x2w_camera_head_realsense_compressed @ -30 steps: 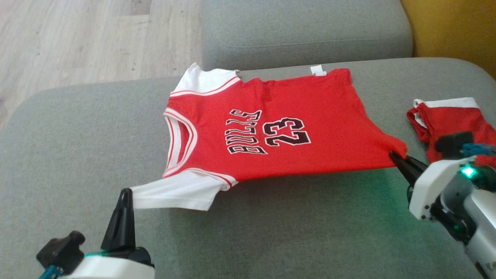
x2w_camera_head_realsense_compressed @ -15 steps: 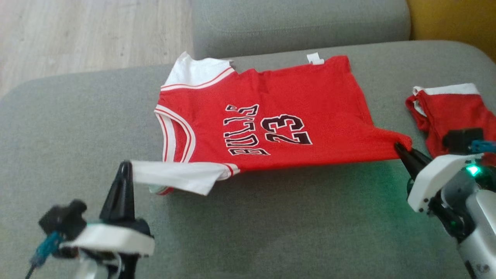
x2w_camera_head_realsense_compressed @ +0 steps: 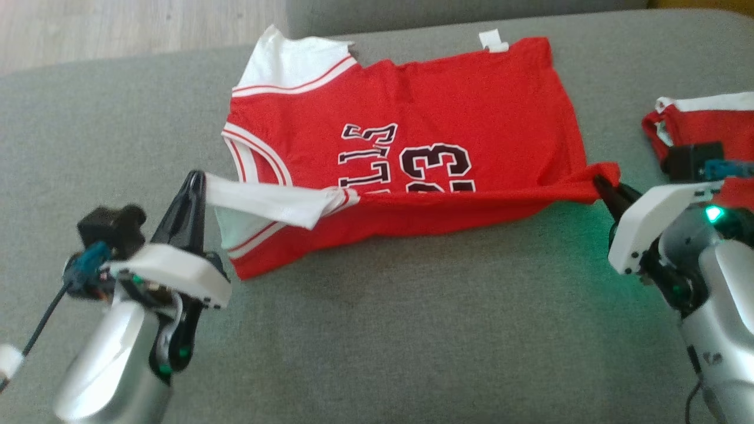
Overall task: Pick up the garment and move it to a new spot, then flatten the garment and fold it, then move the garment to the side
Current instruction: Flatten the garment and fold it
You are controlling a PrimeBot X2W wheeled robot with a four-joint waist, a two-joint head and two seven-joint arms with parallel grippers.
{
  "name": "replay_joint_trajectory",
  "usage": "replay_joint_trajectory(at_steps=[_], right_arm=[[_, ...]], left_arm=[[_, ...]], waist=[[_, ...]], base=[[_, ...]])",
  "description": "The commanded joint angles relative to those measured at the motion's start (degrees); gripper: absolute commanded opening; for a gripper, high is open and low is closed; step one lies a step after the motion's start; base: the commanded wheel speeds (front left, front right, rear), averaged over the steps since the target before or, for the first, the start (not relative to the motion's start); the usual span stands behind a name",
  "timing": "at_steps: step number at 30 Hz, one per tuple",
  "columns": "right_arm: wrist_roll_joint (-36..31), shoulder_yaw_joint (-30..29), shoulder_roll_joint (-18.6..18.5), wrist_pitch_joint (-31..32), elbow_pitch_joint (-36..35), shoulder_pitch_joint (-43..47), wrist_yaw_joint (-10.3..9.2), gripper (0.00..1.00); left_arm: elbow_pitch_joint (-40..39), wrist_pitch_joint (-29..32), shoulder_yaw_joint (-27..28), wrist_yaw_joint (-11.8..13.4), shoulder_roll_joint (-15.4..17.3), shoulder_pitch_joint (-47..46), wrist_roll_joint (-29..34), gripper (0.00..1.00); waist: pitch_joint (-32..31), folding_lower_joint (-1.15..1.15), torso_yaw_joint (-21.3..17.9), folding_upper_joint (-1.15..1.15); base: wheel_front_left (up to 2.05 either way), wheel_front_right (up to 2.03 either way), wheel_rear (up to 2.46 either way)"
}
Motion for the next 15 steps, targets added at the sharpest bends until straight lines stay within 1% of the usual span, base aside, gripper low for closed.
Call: replay_joint_trajectory(at_steps=[1,7,11,12,13,14,15], right_arm=[[-1.2,0.16,-0.24,0.17,-0.75,-2.84,-0.05,0.0],[-3.06,1.16,-0.01,0.33,3.39,-6.85,-0.05,0.0],[-3.26,2.31,0.0,-0.46,5.57,-9.57,-0.05,0.0],[-3.5,2.53,-0.09,-1.27,5.94,-10.43,-0.05,0.08],[-3.75,2.51,-0.12,-2.28,6.43,-11.3,-0.05,1.0],[-3.92,2.63,-0.04,-3.23,6.92,-12.18,-0.05,1.0],[-4.07,2.94,-0.05,-4.34,7.28,-13.08,-0.05,1.0]], left_arm=[[-0.44,0.02,1.37,-0.48,2.3,-4.57,1.26,0.0],[5.87,-0.74,-1.5,-2.01,2.48,-12.19,5.38,0.0],[10.97,-0.87,-3.81,-3.15,1.88,-17.13,7.85,0.0],[12.26,-1.0,-4.2,-3.28,1.53,-18.32,8.27,0.0],[13.48,-1.53,-4.33,-3.06,1.17,-19.62,8.75,0.22],[14.58,-2.38,-4.61,-2.88,0.95,-20.94,9.52,0.78],[15.65,-3.3,-4.68,-2.76,0.54,-22.15,9.89,1.0]], waist=[[1.62,-0.01,0.33,0.0],[3.95,-0.01,0.92,0.0],[4.98,-0.01,1.18,0.0],[5.18,-0.01,1.21,0.0],[5.37,-0.01,1.21,0.0],[5.52,-0.01,1.19,0.0],[5.64,-0.01,1.16,0.0]], base=[[0.0,0.0,0.0],[0.0,0.0,0.0],[0.0,0.0,0.0],[0.0,0.0,0.0],[0.0,0.0,0.0],[0.0,0.0,0.0],[0.0,0.0,0.0]])
